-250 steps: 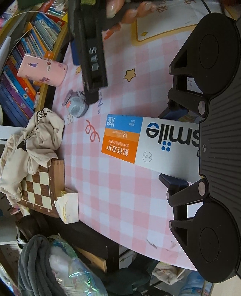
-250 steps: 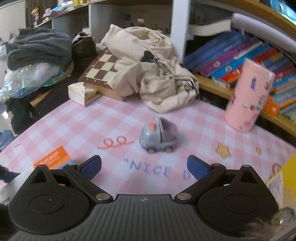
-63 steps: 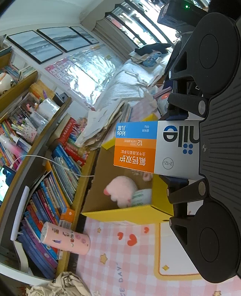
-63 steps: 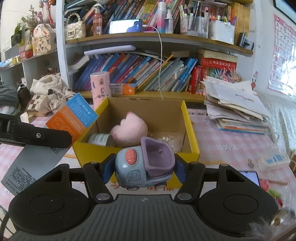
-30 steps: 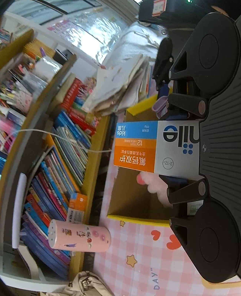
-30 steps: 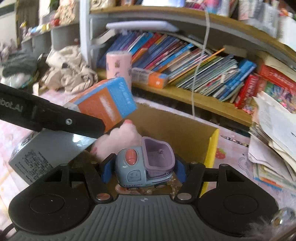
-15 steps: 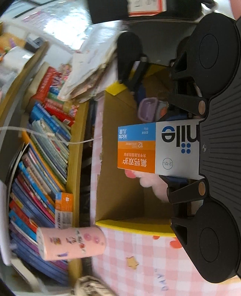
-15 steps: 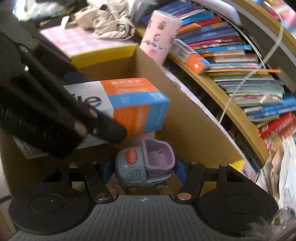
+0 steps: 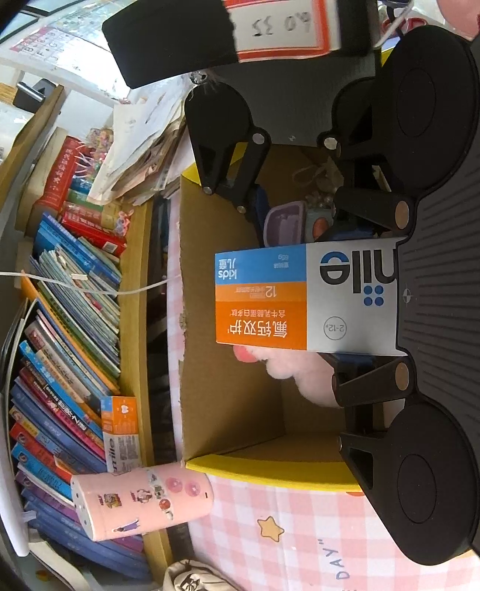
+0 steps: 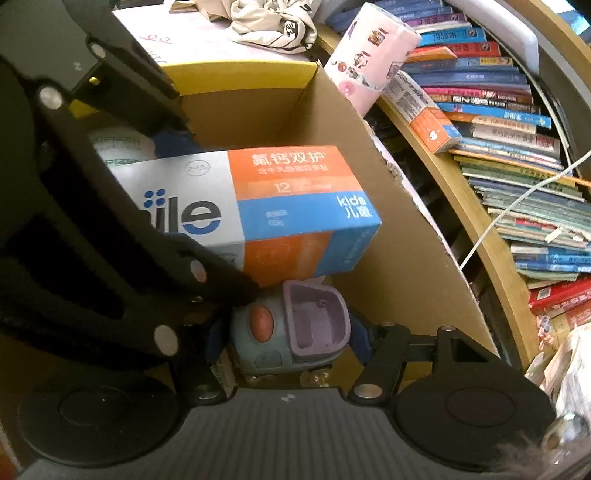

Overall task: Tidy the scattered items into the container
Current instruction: 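Lower the usmile box and toy car into the yellow box with both tools, then open both tools to release the usmile box and toy car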

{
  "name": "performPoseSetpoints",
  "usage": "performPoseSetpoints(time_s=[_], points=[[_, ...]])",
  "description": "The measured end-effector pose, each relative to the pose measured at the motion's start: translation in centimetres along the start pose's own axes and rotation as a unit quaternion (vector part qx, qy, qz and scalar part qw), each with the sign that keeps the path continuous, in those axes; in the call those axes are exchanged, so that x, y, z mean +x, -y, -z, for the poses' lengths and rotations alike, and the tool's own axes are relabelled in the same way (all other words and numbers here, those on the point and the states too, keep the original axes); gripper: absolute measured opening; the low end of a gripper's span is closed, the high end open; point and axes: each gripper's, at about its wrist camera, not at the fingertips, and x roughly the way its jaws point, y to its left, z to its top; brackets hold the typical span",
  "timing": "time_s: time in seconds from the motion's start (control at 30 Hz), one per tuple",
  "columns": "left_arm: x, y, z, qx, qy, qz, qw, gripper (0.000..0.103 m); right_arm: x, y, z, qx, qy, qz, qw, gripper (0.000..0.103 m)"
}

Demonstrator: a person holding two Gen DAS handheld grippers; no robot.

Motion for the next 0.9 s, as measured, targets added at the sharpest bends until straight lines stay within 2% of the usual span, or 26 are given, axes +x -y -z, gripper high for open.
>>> performPoseSetpoints(time_s=[0.1, 0.23, 0.37, 0.5, 0.63, 0.8, 0.9], points=[[0.2, 0.0, -0.1, 0.0, -0.006, -0.001, 1.0, 0.052, 0.1, 0.2, 0.0, 0.007, -0.005, -0.007, 1.0, 0.063], [0.2, 0.0, -0.1, -0.002, -0.008, -0.006, 1.0, 0.065, 0.2, 0.1, -0.1, 0.008, -0.003, -0.004, 1.0, 0.064], [-0.1, 0.0, -0.1, -0.004, -0.008, -0.006, 0.9999, 0.068, -0.1, 0.0, 0.1, 0.006, 0.003, 0.003, 1.0, 0.077], [-0.9, 0.5, 0.2, 0.002, 0.0, -0.008, 1.0, 0.072, -0.8, -0.3, 0.4, 0.01, 0.012, 0.005, 1.0, 0.082], [-2.2, 0.7, 0.5, -0.003, 0.016, 0.005, 0.9999, 0.085, -1.8, -0.7, 0.7, 0.014, 0.02, 0.008, 1.0, 0.084], [-4.4, 0.6, 0.7, -0.022, 0.047, 0.03, 0.9982, 0.088, -3.6, -0.8, 1.1, 0.027, 0.034, 0.017, 0.999, 0.085], [-5.9, 0.6, 1.0, -0.025, 0.073, 0.022, 0.9968, 0.091, -4.8, -0.6, 1.4, 0.048, 0.046, 0.031, 0.997, 0.085]])
